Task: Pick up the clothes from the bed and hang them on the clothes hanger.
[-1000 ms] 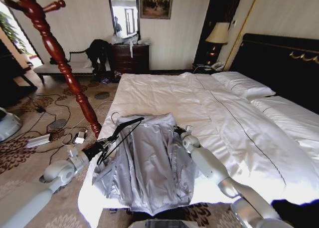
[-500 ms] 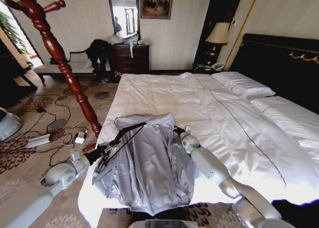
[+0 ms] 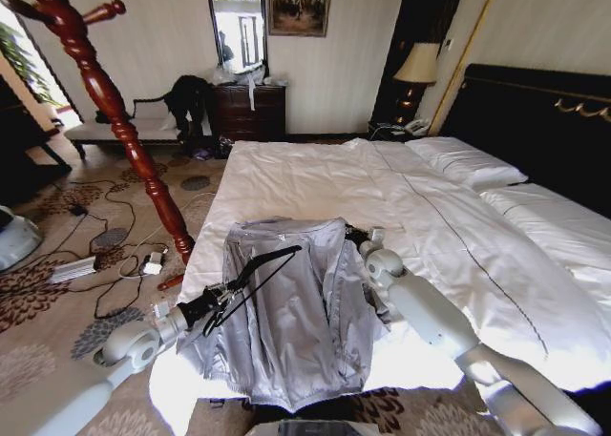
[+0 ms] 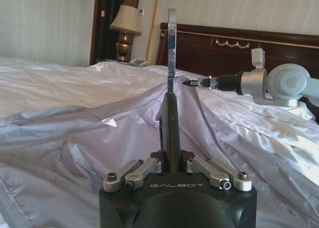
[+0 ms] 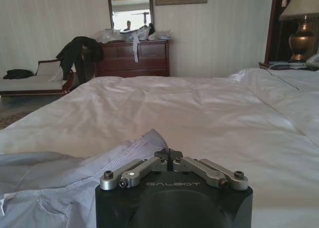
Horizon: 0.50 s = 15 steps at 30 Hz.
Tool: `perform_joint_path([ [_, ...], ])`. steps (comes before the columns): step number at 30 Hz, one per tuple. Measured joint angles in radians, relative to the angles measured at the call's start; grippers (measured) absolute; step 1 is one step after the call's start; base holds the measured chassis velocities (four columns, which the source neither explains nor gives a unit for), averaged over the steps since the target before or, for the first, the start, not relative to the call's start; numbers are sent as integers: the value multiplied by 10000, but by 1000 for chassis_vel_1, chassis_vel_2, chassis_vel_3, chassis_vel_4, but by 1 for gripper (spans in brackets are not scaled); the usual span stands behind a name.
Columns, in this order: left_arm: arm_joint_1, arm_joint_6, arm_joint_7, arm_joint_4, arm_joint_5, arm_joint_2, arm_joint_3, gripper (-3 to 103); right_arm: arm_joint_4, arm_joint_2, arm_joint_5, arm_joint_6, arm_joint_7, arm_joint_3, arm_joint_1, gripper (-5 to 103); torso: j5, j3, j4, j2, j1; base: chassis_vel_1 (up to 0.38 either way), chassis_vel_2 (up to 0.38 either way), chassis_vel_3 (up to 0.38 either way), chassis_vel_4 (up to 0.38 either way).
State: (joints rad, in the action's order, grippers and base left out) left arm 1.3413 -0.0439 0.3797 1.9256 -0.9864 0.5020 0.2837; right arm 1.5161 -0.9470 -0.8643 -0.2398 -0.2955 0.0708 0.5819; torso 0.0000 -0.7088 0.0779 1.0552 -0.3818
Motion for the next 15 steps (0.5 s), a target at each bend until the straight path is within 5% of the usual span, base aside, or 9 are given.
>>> perform_joint_path([
  [15,296,42,-60,723,-53,-130,178,15,678,176,325,-4,269,512,-259,0,-2,1,0,1,0,0,0,0,0],
])
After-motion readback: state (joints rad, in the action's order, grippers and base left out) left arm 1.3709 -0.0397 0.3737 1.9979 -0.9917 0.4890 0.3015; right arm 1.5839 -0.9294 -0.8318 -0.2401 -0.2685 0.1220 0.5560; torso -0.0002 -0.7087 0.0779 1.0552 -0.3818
